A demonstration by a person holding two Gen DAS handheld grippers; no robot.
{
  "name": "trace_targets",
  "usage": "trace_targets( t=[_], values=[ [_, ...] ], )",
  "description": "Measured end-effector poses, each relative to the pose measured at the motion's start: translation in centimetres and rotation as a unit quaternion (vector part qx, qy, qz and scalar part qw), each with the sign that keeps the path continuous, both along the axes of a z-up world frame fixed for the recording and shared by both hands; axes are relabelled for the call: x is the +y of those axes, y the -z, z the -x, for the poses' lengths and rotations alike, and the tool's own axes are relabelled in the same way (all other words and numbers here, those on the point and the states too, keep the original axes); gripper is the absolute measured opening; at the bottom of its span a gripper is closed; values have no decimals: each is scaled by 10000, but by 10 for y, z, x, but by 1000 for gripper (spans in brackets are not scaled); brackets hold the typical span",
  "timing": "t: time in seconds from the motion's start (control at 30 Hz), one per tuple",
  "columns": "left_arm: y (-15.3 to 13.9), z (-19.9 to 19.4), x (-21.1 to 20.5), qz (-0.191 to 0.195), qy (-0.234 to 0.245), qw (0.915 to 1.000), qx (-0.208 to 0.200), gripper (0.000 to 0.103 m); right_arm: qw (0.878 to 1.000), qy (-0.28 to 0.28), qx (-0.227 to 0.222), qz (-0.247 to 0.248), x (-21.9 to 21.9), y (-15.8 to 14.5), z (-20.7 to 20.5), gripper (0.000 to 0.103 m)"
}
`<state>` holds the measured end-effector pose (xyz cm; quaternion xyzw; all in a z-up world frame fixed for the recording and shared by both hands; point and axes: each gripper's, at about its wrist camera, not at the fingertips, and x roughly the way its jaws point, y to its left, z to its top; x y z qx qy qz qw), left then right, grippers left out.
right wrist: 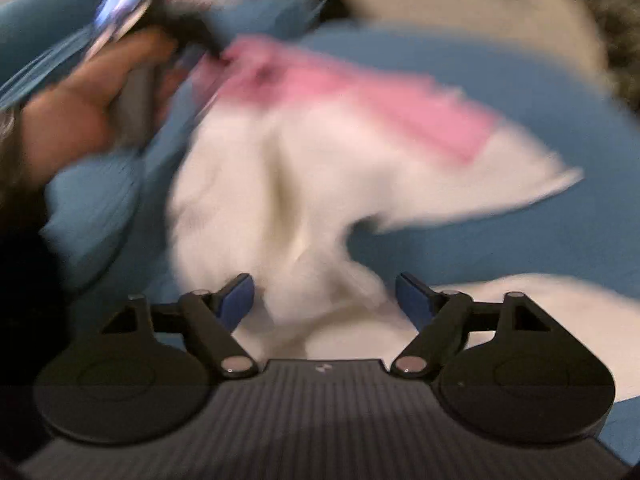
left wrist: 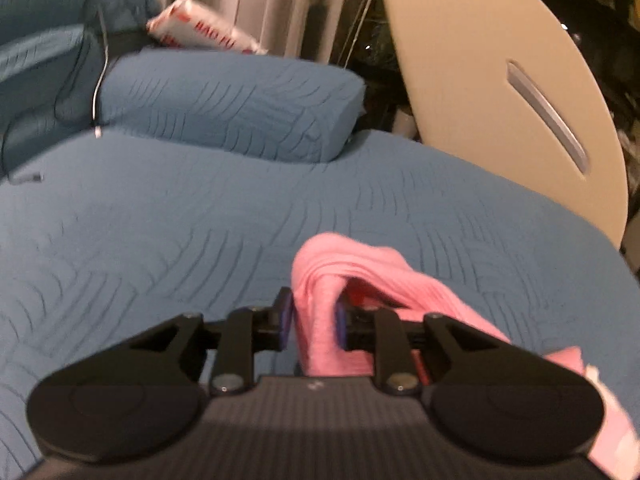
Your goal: Fold clothes
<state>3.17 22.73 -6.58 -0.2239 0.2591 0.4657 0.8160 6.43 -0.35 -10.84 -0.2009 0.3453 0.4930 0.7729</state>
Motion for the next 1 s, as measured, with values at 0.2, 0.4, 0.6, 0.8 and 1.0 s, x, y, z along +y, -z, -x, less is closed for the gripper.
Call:
trace_targets(
  t=[0.2,0.4,0.6,0.8,1.0],
  values=[
    [-5,-11,3,159,106,9998,78,35,9600,1907,-2048,101,-28,-39,-53,17],
    [-18,-7,-15,-524,129,9985,-46,62,9197,3706,-1286,-174,-73,-43,-99,70],
    [-21,-11,-19,-742,118,9972,-60,75,9106,3458,-2192,564,-64,-22,-79,78],
    [-26,-14,-24,-644,285,9971,-273,75,8608,1844,-4724,438,-29,-26,0,79],
    [-33,-19,-45,-900,843,9910,-520,75,8715,-867,-4766,768,45,3,48,80]
  ],
)
